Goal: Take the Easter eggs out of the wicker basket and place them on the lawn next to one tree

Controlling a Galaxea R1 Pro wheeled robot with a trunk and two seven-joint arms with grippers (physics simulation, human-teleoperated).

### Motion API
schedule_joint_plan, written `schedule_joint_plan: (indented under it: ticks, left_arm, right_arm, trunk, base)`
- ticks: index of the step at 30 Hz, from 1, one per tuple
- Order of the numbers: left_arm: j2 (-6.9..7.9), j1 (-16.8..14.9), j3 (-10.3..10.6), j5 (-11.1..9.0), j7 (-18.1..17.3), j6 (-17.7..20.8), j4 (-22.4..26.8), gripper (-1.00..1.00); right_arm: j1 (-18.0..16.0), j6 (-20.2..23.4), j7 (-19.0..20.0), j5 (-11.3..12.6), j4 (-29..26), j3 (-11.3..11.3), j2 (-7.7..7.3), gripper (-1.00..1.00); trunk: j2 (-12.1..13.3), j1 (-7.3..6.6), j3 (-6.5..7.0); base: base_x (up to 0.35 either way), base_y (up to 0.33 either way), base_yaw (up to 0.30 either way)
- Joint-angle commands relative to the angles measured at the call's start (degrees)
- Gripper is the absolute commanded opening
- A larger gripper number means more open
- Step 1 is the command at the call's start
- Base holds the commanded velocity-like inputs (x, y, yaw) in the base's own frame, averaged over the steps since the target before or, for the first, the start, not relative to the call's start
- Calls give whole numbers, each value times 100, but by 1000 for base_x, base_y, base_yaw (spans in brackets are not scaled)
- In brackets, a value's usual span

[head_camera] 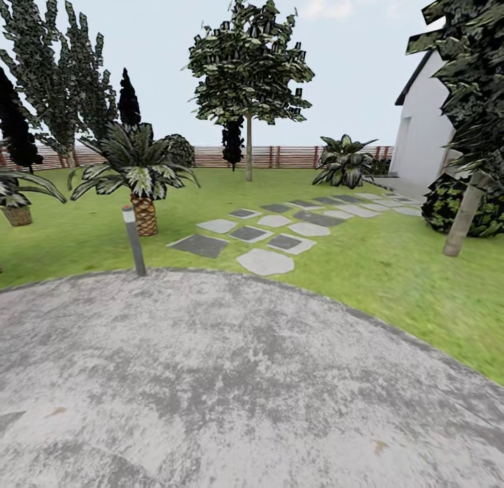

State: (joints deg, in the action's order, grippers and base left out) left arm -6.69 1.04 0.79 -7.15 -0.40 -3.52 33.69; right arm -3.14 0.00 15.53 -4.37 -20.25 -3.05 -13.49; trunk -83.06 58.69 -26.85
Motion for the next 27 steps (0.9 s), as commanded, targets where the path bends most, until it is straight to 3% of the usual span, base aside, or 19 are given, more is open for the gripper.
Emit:
schedule_joint_plan:
  ticks: [1, 27]
  left_arm:
    - [1, 2, 9, -58, -4, -9, 6, 100]
    - [1, 3, 9, -65, -4, -9, 6, 100]
  right_arm:
    - [-2, 0, 3, -46, -6, -20, -4, 100]
    - [-2, -3, 4, -46, -6, -17, -3, 100]
  trunk:
    - [-2, 4, -5]
    - [-2, 4, -5]
  base:
    - [339, 0, 0]
    - [339, 0, 0]
